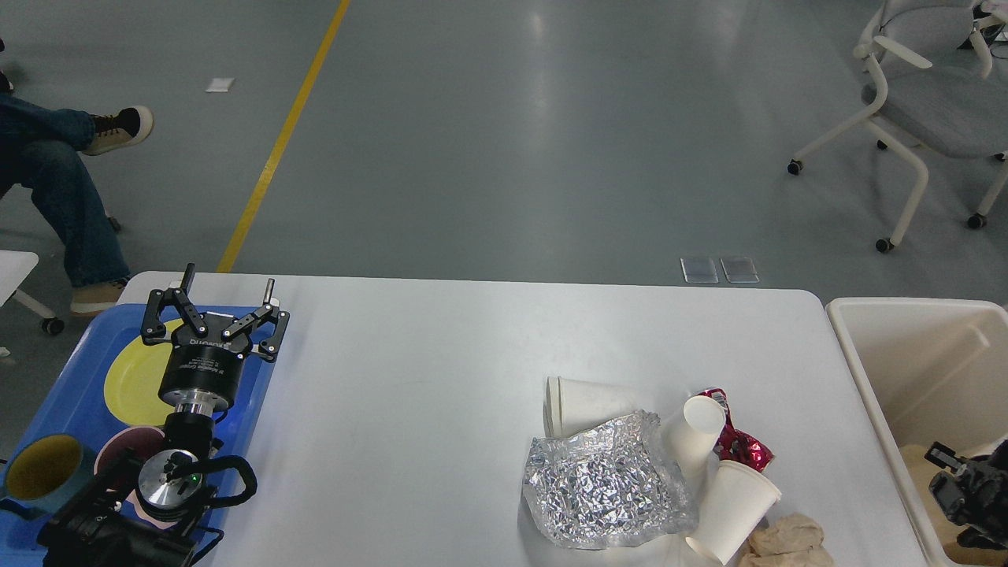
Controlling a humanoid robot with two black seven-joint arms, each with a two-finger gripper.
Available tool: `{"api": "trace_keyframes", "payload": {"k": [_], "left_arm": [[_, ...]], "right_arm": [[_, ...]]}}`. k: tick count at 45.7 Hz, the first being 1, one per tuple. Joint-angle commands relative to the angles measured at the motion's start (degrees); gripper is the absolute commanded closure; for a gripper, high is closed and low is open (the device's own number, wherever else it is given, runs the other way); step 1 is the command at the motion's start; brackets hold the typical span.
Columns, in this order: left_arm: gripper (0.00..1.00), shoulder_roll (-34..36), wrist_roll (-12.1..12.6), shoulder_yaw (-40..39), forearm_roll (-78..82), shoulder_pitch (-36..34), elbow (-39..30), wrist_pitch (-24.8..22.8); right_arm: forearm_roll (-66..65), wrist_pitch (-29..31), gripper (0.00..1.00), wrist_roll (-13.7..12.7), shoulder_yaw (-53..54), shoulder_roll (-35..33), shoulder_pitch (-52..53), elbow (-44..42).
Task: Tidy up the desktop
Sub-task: 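Raise the right gripper out of the bin toward the white cups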
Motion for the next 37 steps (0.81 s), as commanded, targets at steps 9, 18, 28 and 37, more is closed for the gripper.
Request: {"api": "trace_keyframes", "payload": {"k": [9,18,28,37], "left_arm": [[0.04,0.0,0.0,0.0,0.0,0.0,0.0,0.0],[0.04,0.0,0.0,0.0,0.0,0.0,0.0,0.0],[0.04,0.0,0.0,0.0,0.0,0.0,0.0,0.0],[0.04,0.0,0.0,0.0,0.0,0.0,0.0,0.0]], "right_arm": [[0.0,-0.2,0.0,0.1,0.0,-0.1,0.6,0.2],[0.0,0.8,0.0,0.3,-0.6,-0.4,2.0,-0.7],[-1.8,14.0,0.0,0.3,-1.5,-6.8,15.7,5.3],[-12.2,19.3,0.0,-0.4,-7.7,-10.8,41.2,31.0]]}}
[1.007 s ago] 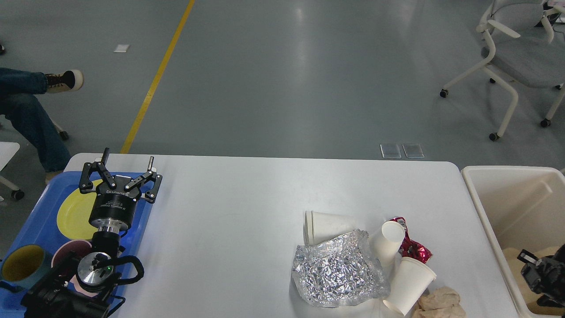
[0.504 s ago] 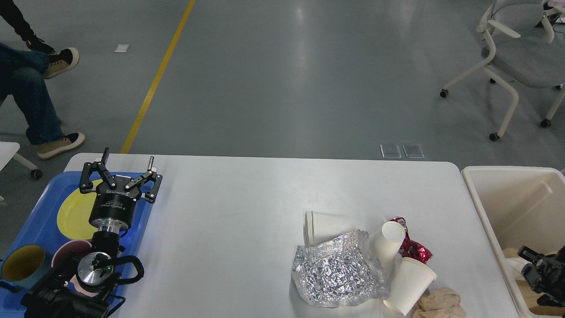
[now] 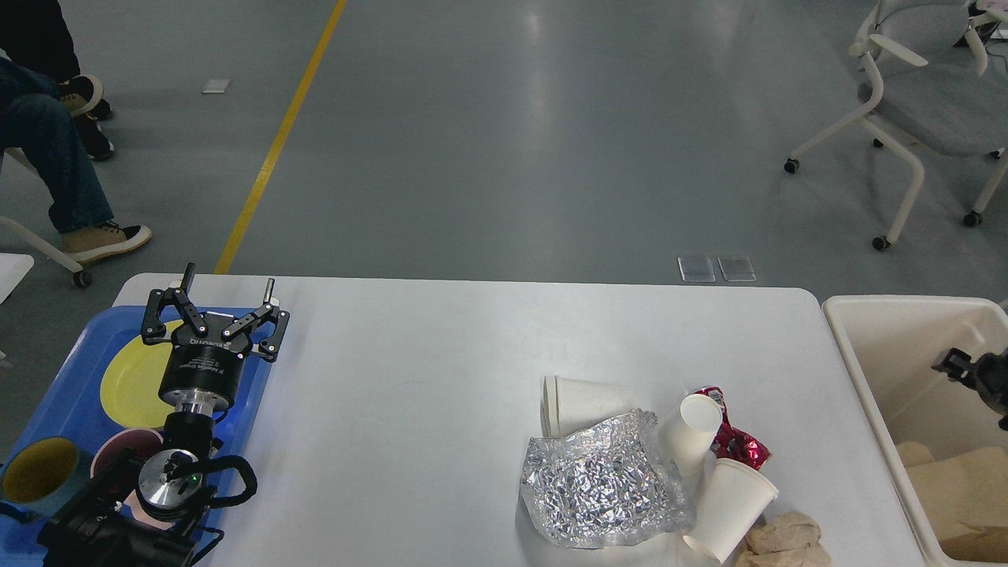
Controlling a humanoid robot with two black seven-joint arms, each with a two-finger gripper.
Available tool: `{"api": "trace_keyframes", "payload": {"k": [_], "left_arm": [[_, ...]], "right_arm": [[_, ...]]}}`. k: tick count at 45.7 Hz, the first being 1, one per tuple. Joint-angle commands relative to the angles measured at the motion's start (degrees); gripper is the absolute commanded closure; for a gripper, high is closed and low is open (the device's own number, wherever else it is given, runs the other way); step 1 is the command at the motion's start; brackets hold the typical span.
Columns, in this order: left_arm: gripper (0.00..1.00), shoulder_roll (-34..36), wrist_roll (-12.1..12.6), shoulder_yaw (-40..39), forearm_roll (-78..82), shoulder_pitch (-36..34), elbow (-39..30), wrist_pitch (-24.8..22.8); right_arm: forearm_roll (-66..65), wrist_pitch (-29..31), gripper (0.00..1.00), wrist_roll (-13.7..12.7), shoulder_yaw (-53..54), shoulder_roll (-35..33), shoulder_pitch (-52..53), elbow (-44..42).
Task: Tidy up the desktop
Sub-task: 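Raise the right gripper out of the bin toward the white cups, then lower the right gripper onto the white paper cup near the red can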
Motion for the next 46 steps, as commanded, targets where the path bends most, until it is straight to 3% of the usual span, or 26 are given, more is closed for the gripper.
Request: {"api": "trace_keyframes", "payload": {"k": [1,7,16,21,35,46], "left_arm": [[0.04,0.0,0.0,0.0,0.0,0.0,0.0,0.0],[0.04,0.0,0.0,0.0,0.0,0.0,0.0,0.0],[0.04,0.0,0.0,0.1,0.0,0.0,0.0,0.0],[0.04,0.0,0.0,0.0,0.0,0.0,0.0,0.0],[0.04,0.0,0.0,0.0,0.0,0.1,0.0,0.1],[0.04,0.0,0.0,0.0,0.0,0.1,0.0,0.0]], "right_arm": [[-6.2,1.9,0.0,-0.3,-4.6,-2.5,17.7,19.5],[-6.5,6.3,0.0,-0.4,-13.6,0.3,36.3,37.5],[-6.0,21.7,0.0,-0.4,-16.1,7.3,53.4,49.9],[-5.6,26.6,0.0,-0.4,-15.6,9.7,63.9,58.3],[3.7,26.2,0.0,-0.2,-15.0,10.9,85.7,78.9],[3.9,23.8,0.0,0.0,-14.2,11.7,85.9,80.9]]}}
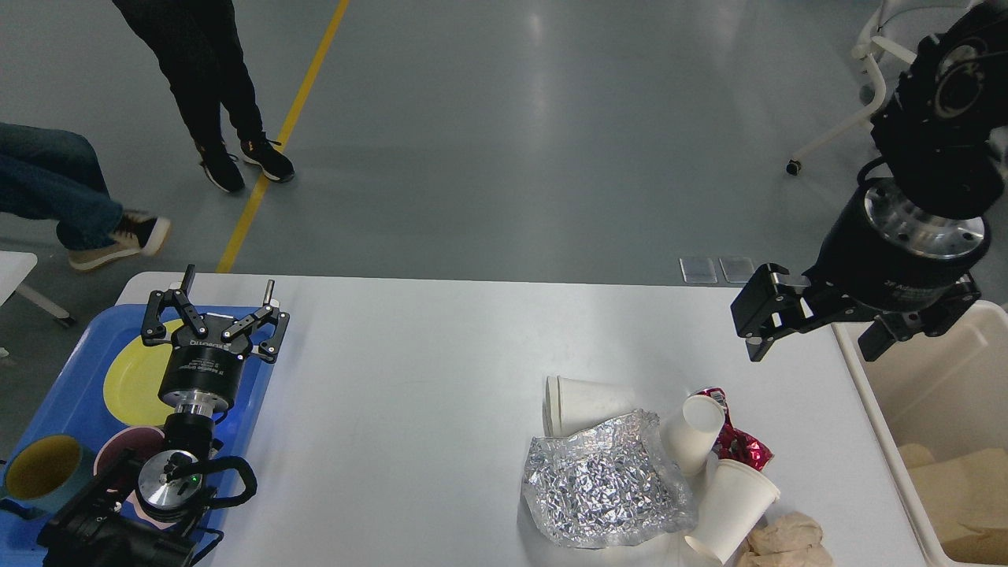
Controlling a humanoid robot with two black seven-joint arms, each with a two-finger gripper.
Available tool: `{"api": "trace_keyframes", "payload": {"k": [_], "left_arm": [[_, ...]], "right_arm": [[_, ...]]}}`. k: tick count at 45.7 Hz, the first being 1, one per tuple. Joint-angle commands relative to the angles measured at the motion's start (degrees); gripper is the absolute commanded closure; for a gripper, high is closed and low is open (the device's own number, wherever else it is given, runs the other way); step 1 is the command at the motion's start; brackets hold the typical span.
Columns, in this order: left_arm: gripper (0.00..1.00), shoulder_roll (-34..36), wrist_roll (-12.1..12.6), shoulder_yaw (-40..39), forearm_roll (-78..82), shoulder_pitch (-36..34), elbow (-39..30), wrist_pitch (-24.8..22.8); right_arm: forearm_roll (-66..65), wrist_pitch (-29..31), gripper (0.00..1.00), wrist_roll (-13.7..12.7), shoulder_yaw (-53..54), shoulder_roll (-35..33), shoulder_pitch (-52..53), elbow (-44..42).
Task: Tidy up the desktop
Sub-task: 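Lower the right gripper onto the white paper cup near the red can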
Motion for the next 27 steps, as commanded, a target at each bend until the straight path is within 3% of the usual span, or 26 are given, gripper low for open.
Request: {"api": "trace_keyframes", "payload": {"k": [1,16,27], "left_arm": [[0.04,0.0,0.0,0.0,0.0,-0.1,0.0,0.0],[0.04,0.0,0.0,0.0,0.0,-0.1,0.0,-0.1],[0.04,0.0,0.0,0.0,0.0,-0.1,0.0,-0.1]], "right_arm": [[0.0,-1.1,0.0,0.0,0.1,-0.1,-0.1,0.2],[-0.5,-14.1,0.0,0.0,0.8,0.0,-12.2,-1.0],[-0.2,-20.3,0.0,-0.1,5.8,2.0,-30.0,-12.5]]}}
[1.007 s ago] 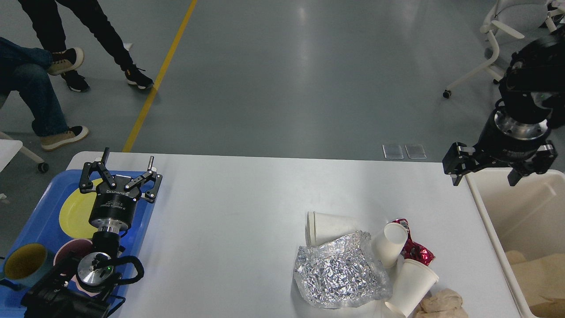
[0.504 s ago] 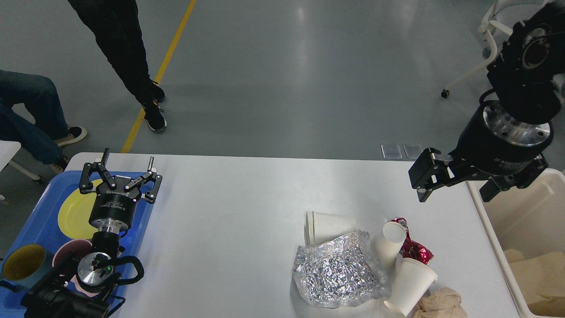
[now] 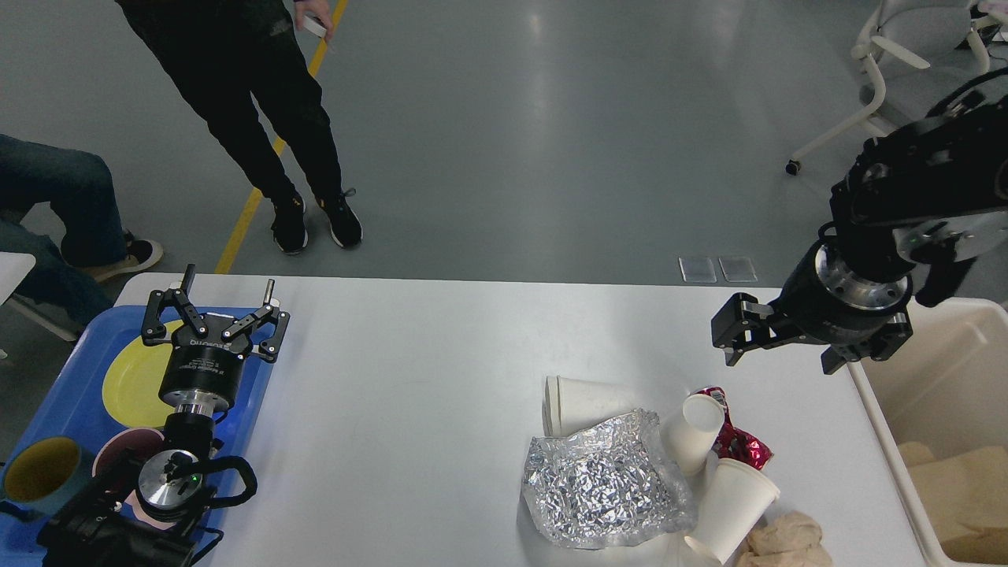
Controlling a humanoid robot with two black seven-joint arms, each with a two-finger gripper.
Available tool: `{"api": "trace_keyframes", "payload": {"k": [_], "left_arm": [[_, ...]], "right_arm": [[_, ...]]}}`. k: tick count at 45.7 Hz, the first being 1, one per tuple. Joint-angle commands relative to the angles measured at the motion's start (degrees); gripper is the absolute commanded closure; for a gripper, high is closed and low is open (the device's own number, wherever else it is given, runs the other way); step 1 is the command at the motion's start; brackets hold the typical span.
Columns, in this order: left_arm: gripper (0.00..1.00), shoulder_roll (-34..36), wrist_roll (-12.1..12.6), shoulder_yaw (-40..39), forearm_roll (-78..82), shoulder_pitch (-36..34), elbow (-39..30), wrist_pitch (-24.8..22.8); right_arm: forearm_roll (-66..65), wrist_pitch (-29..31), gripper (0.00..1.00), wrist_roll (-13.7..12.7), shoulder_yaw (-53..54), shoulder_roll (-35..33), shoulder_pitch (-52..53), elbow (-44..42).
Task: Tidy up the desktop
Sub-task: 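Lower the right gripper onto the white paper cup near the red can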
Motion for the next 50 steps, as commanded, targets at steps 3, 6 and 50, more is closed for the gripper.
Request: {"api": "trace_keyframes", "payload": {"k": [3,6,50], "left_arm": [[0.04,0.0,0.0,0.0,0.0,0.0,0.0,0.0],[0.04,0.0,0.0,0.0,0.0,0.0,0.0,0.0],[0.04,0.0,0.0,0.0,0.0,0.0,0.0,0.0]], "right_arm": [[0.4,-1.7,0.0,-0.3,3.8,3.3,-12.8,-9.8],[0.6,-1.7,0.0,-0.3,4.0,4.3,-16.5,-13.8],[0.7,-4.1,0.01,-0.3,7.7,9.3,-38.3,-32.4]]}}
